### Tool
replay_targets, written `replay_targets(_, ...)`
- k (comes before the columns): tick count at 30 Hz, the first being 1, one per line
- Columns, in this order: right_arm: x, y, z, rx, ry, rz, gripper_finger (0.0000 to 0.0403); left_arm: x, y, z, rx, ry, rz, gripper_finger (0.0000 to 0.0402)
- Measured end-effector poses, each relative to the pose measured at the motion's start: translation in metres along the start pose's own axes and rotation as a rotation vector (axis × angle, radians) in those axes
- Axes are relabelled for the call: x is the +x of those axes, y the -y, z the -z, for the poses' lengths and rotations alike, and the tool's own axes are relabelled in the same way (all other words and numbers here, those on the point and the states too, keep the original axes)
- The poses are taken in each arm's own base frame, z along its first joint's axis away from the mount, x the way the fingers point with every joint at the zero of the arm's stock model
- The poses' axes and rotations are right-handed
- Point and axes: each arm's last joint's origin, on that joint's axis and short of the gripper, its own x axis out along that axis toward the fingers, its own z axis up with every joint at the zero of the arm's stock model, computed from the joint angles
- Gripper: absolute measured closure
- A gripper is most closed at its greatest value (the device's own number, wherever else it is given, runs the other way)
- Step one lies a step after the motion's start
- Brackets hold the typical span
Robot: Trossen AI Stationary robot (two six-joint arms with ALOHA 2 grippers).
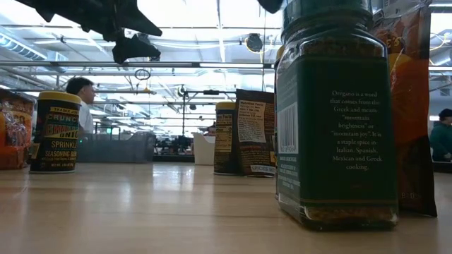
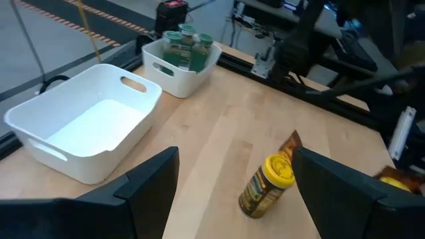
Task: Sort spices by type
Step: Put the green seasoning bottle into the right white bin
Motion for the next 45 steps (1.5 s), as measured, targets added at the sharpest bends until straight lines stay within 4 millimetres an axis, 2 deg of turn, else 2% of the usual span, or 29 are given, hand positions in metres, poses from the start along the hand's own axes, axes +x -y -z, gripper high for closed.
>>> replay_targets(8, 0.038, -0.04, 0.015, -0.089, -0.073, -0.125, 0.0151, 0.0, 0.002, 0.001, 0.034, -0.022, 0.067, 0.0107)
replay_targets(17, 0.088, -0.1, 0.045, -0.194, -0.13, -0.258, 0.0151, 0.0, 0.003, 0.003, 0.084, -0.047, 0.133, 0.0107)
replay_targets(21, 0.103, -0.12, 0.054, -0.238, -0.198, -0.285, 0.0151, -0.001, 0.004, 0.005, 0.083, -0.08, 0.162, 0.0107)
replay_targets(26, 0.121, -0.141, 0.067, -0.394, -0.353, -0.311, 0.0151, -0.001, 0.004, 0.007, 0.081, -0.102, 0.168, 0.0107)
replay_targets(31, 0.132, -0.148, 0.073, -0.475, -0.489, -0.314, 0.0151, -0.001, 0.004, 0.007, 0.08, -0.103, 0.168, 0.0107)
replay_targets(45, 0.135, -0.145, 0.08, -0.467, -0.554, -0.308, 0.0151, -0.001, 0.003, 0.009, 0.106, -0.114, 0.166, 0.0107)
